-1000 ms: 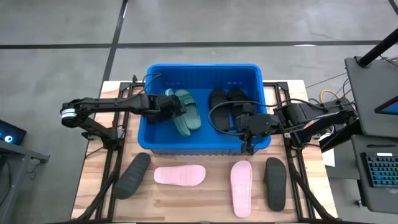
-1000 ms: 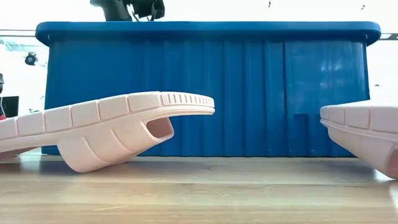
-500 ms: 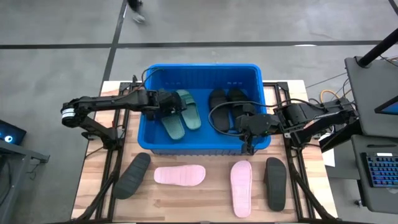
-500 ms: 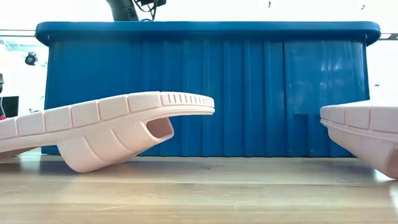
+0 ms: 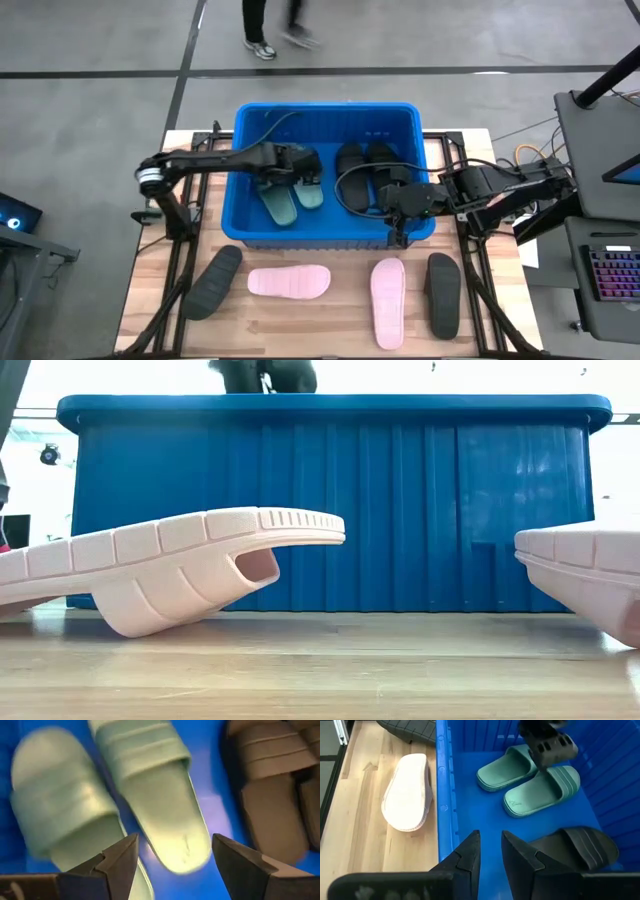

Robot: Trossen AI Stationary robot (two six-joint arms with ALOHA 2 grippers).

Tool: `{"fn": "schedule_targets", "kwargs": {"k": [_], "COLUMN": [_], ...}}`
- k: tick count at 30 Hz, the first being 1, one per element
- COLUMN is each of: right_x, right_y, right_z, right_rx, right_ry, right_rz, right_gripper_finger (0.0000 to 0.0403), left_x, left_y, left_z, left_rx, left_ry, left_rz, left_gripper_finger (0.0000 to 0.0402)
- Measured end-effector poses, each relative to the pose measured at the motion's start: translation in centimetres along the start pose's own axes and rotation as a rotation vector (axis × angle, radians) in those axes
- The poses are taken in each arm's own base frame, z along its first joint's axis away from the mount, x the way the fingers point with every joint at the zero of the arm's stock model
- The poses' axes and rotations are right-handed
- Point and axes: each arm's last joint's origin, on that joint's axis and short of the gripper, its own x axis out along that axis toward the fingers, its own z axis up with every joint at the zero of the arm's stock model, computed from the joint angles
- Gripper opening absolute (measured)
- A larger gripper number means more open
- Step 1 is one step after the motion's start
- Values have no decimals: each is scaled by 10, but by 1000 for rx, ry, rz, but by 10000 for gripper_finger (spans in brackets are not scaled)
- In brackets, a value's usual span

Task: Pick and place slides into bin
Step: Adjust the green slide in the bin

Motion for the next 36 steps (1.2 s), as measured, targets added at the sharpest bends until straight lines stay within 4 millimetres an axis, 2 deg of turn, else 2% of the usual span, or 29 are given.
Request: {"fn": "schedule_targets", "kwargs": {"k": [5, 10, 13, 20, 28, 36], "right_x": [0, -1, -2, -2, -2, -2], "right_y": [0, 0, -1, 0, 0, 0], "right_z": [0, 0, 0, -1, -1, 0], "right_rx": [23, 49, 76, 149, 208, 262], "right_ry": [2, 2, -1, 5, 5, 0], "right_rz": [0, 0, 1, 23, 23, 20], "right_gripper_finger": [68, 68, 68, 68, 68, 68], "left_x": [6, 3, 5, 20, 36, 60], "left_y": [-29, -41, -42, -37, -30, -31], "left_z": [10, 17, 24, 41, 57, 55], "left_rx": [299, 644, 771, 924, 1017, 1082], "left_ry": [-8, -21, -30, 29, 87, 149], "left_rz": [-6, 101, 145, 159, 163, 176], "left_gripper_finger": [237, 237, 237, 237, 237, 237]}}
